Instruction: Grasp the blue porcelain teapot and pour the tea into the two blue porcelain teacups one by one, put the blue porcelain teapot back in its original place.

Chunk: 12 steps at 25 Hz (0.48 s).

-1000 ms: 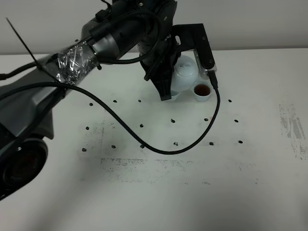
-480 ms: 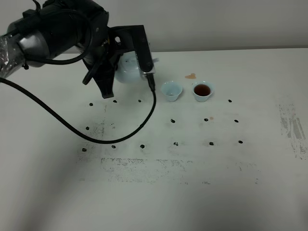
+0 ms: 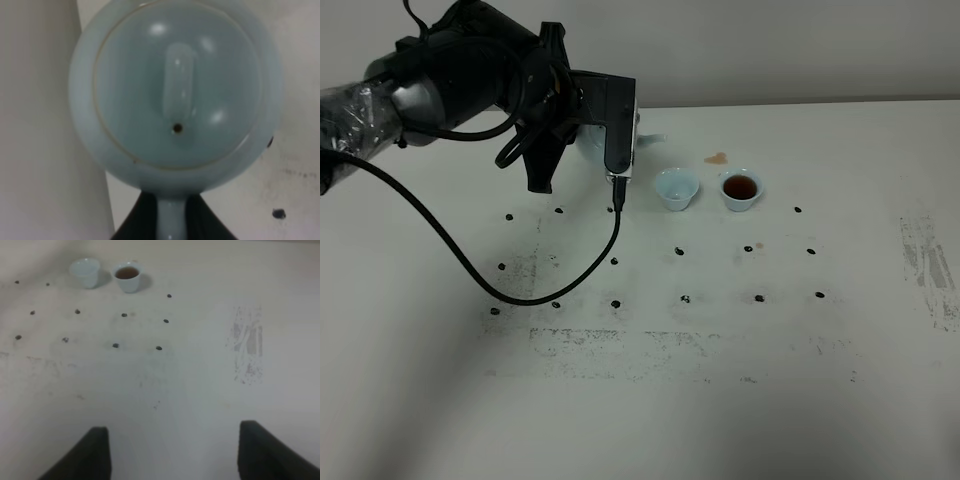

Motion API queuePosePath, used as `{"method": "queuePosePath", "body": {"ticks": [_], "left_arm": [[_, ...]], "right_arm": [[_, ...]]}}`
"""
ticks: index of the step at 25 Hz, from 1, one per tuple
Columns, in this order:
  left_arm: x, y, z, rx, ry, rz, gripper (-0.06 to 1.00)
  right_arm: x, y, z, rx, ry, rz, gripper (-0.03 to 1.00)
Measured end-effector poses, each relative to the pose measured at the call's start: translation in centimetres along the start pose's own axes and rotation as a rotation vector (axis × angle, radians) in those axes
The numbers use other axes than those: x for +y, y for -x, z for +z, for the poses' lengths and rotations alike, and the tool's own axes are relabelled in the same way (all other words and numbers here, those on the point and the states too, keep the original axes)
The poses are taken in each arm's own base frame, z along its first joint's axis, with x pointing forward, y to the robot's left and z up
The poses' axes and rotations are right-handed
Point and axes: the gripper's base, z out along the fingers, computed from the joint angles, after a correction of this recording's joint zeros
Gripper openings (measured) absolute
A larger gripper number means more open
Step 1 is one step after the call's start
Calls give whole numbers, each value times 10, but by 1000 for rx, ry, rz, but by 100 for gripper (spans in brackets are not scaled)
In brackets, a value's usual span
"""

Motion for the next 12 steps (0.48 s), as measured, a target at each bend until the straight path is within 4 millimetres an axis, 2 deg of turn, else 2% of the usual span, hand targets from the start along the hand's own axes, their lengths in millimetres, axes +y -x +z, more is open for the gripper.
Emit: {"method": "queuePosePath", "body": {"ticks": [12], "left_arm": [[-3,8,31,-22,10,68,9]], "right_arm": [[0,0,0,0,0,0,56]]}}
